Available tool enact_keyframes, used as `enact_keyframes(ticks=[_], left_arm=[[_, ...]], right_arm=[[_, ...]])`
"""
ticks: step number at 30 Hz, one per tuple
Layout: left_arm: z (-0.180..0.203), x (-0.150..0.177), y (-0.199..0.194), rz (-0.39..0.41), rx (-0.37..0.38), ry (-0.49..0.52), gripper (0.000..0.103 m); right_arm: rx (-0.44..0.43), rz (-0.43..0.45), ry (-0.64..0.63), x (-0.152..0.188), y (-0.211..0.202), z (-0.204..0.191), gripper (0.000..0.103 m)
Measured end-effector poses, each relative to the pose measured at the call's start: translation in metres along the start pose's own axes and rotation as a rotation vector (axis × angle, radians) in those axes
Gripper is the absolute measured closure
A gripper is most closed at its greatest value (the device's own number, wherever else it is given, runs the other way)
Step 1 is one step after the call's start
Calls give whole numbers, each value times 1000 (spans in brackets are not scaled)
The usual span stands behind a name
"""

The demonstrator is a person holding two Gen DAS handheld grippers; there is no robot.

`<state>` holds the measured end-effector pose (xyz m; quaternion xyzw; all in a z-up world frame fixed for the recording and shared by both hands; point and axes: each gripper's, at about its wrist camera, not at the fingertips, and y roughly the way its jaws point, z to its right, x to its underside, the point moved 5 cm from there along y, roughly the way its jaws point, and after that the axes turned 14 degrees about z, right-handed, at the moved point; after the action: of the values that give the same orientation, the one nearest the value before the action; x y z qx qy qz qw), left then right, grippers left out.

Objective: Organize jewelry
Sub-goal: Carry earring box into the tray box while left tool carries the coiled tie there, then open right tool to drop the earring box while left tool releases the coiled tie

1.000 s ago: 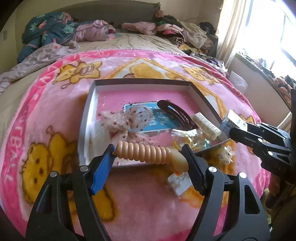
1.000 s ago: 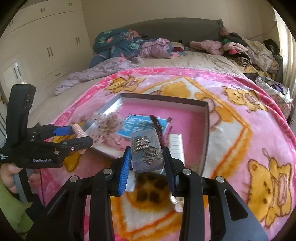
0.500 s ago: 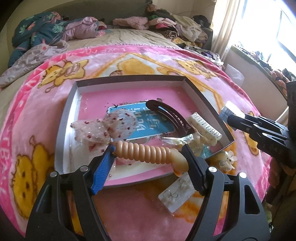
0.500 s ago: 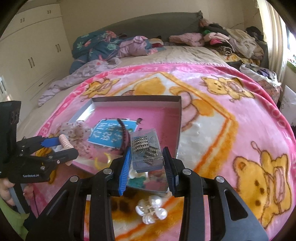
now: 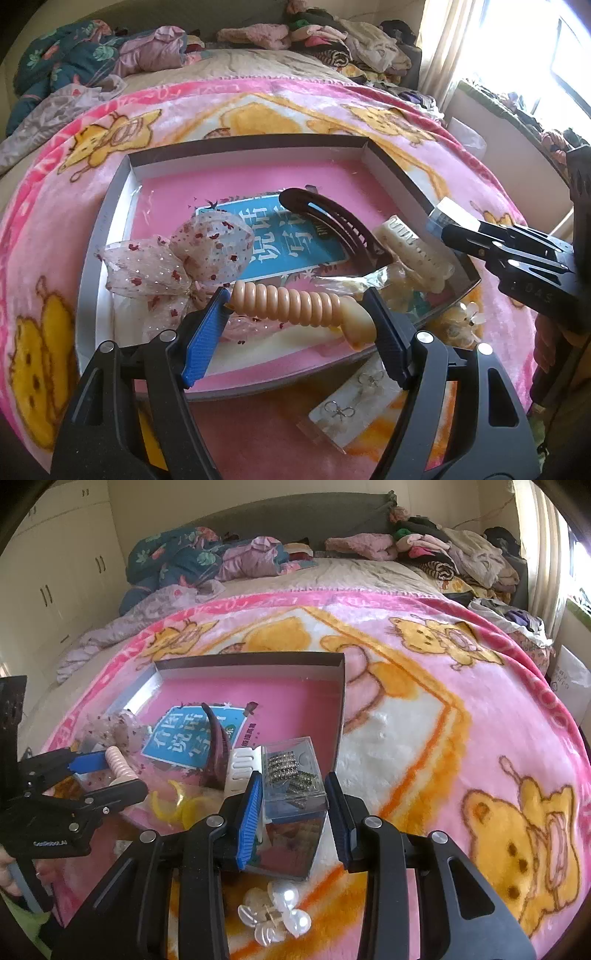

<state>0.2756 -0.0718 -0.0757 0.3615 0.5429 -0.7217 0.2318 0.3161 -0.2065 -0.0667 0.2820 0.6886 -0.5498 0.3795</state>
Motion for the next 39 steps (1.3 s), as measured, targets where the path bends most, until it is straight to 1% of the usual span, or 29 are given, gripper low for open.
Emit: enact_keyframes(ticks=[7,15,19,30,33,35,39], left_arm=[[-7,2,6,-4,-25,4,37],[-12,2,9,-4,-31,-3,37],[-12,2,9,-7,-32,1,37],[-11,3,8,-10,-34,5,37],[-11,2,8,-8,-34,7,34],[-10,1,7,-2,-36,5,29],[-7,-4,2,10,-38,8,28]], right_arm=[[2,-16,-26,2,12,-9,70],[-40,-28,-11,2,16,-22,70],[-46,-35,9,2,16,-21,68],[-35,-38,26,4,8,-15,68],[-32,-33,23,5,3,-14,66],[-29,-30,22,5,1,-13,64],[-22,-21,21,3,-5,-11,62]])
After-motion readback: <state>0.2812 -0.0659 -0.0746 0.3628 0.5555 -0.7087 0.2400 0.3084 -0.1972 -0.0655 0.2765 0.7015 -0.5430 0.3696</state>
